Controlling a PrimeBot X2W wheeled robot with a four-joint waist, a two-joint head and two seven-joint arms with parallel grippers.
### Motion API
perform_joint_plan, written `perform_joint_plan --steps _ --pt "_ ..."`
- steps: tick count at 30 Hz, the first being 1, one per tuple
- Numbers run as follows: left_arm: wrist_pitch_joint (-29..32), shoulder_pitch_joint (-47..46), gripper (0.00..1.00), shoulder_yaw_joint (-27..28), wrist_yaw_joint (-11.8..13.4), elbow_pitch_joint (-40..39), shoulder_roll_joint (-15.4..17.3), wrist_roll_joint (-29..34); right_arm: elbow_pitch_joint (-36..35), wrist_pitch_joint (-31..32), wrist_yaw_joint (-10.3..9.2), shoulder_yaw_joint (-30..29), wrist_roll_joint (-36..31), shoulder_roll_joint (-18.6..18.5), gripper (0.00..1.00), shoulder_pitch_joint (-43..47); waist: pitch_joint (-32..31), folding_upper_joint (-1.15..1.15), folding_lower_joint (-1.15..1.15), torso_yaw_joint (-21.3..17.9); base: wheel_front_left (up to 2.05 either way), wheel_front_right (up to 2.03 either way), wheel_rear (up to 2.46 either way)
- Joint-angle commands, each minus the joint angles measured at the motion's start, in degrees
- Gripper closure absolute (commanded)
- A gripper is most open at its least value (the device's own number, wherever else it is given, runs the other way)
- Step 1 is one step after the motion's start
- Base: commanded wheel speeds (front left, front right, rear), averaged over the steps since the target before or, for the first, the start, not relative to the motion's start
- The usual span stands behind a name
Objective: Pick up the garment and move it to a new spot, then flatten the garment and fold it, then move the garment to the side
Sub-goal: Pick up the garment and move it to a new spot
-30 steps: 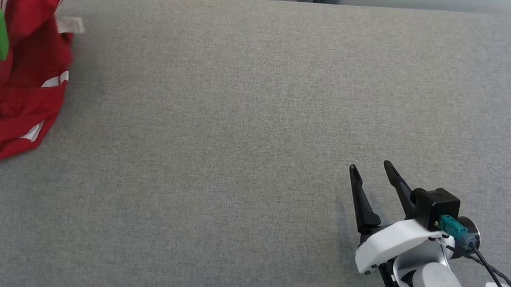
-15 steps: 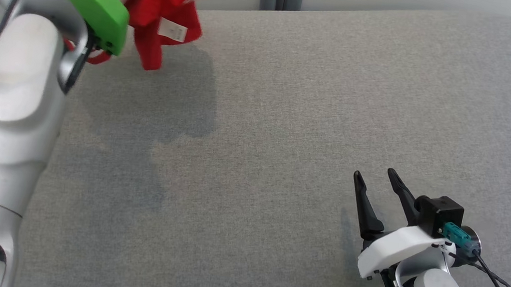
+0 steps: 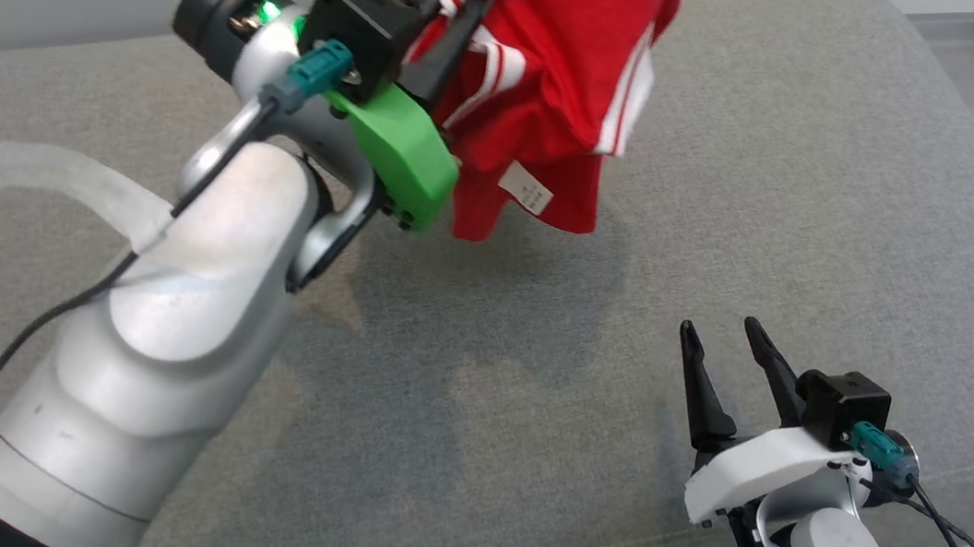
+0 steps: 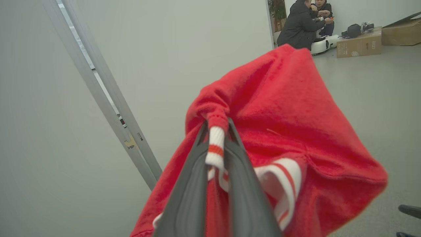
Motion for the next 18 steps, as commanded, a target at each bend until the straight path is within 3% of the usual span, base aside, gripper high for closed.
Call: perform_joint_plan --steps 1,8,18 --pt "0.3 1.8 1.00 -0.6 0.1 -2.0 -1.0 -0.8 0.4 -0.6 0.00 -0.2 0.2 -0.2 0.00 -0.3 0.9 0.00 0.00 -2.3 0.00 0.00 0.00" --pt "-1.4 8.6 1.00 -2.9 2.0 -4.0 -5.2 -4.0 1.1 -1.3 0.00 -0.9 0.4 -0.2 0.00 -0.7 1.5 0.00 0.00 -3.5 0.00 0.00 0.00" --pt "-8.6 14.3 1.00 -2.9 2.4 10.8 -5.1 -6.0 1.5 -1.2 0.00 -0.5 -0.2 -0.2 0.00 -1.1 1.3 0.00 0.00 -1.7 0.00 0.00 0.00"
